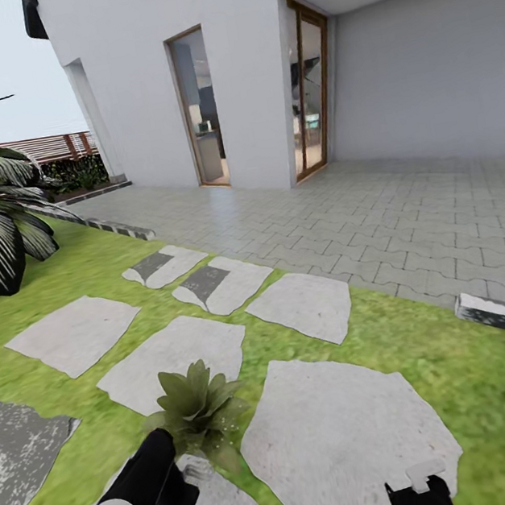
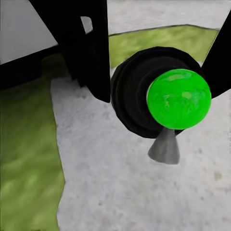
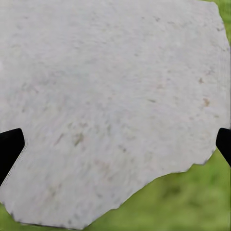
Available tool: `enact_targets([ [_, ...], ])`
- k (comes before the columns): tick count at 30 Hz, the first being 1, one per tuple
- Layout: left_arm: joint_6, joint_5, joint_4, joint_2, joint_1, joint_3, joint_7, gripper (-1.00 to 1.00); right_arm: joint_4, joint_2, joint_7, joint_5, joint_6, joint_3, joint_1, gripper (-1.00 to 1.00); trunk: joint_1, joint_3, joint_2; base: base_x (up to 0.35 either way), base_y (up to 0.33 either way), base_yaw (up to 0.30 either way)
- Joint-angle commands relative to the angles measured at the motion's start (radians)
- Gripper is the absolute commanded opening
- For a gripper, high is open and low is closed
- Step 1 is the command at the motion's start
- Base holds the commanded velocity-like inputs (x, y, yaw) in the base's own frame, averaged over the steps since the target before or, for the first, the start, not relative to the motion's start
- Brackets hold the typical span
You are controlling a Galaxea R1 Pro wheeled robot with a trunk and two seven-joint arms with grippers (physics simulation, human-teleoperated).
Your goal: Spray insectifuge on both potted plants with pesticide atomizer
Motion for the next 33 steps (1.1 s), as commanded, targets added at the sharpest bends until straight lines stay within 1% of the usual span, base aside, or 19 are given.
enact_targets([
  [1,0.001,-0.011,-0.003,-0.002,0.0,0.004,-0.009,-1.0,0.001,0.001,-0.008,0.003,-0.002,0.008,-0.001,1.0,0.0,-0.001,0.0,0.0,0.0,0.0],
  [4,0.001,-0.011,-0.008,-0.008,-0.002,0.005,-0.008,-1.0,0.0,0.002,-0.008,0.002,-0.002,0.007,-0.001,1.0,0.0,-0.001,0.0,0.0,0.0,0.0],
  [5,0.002,-0.011,-0.009,-0.009,-0.004,0.006,-0.008,-1.0,0.0,0.002,-0.008,0.002,-0.002,0.007,-0.001,1.0,0.004,-0.005,-0.007,0.0,0.0,0.0],
  [12,0.009,-0.012,-0.01,-0.007,-0.013,0.006,-0.007,-1.0,0.001,0.001,-0.008,0.002,-0.002,0.006,-0.001,1.0,0.03,-0.036,-0.056,0.0,0.0,0.0],
  [17,0.008,-0.006,-0.004,-0.012,-0.003,0.009,-0.008,-1.0,0.001,0.001,-0.008,0.002,-0.002,0.006,-0.001,1.0,0.05,-0.059,-0.091,0.0,0.0,0.0],
  [18,0.007,-0.004,-0.001,-0.018,-0.002,0.01,-0.008,-1.0,0.001,0.001,-0.008,0.002,-0.002,0.006,-0.001,1.0,0.053,-0.064,-0.098,0.0,0.0,0.0],
  [20,0.006,-0.009,0.001,-0.053,0.0,0.008,-0.008,-1.0,0.001,0.001,-0.008,0.002,-0.002,0.006,-0.001,1.0,0.061,-0.073,-0.112,0.0,0.0,0.0],
  [23,0.005,-0.012,-0.003,-0.068,0.001,0.006,-0.007,-1.0,0.001,0.0,-0.008,0.002,-0.002,0.006,-0.001,1.0,0.061,-0.076,-0.112,0.0,0.0,0.0],
  [26,0.006,-0.012,-0.007,-0.059,0.0,0.009,-0.006,-1.0,0.001,-0.001,-0.008,0.002,-0.002,0.006,-0.001,1.0,0.061,-0.076,-0.112,0.0,0.0,0.0],
  [29,0.007,-0.012,-0.008,-0.021,0.001,0.013,-0.003,-1.0,0.001,-0.001,-0.008,0.002,-0.002,0.006,-0.001,1.0,0.061,-0.076,-0.112,0.0,0.0,0.0],
  [30,0.006,-0.013,-0.008,-0.005,0.002,0.014,0.003,-1.0,0.001,-0.001,-0.008,0.002,-0.002,0.006,-0.001,1.0,0.061,-0.076,-0.112,0.0,0.0,0.0],
  [33,0.004,-0.011,-0.007,0.02,0.002,0.015,0.017,-1.0,0.001,-0.001,-0.008,0.002,-0.002,0.006,-0.001,1.0,0.061,-0.076,-0.112,0.0,0.0,0.0],
])
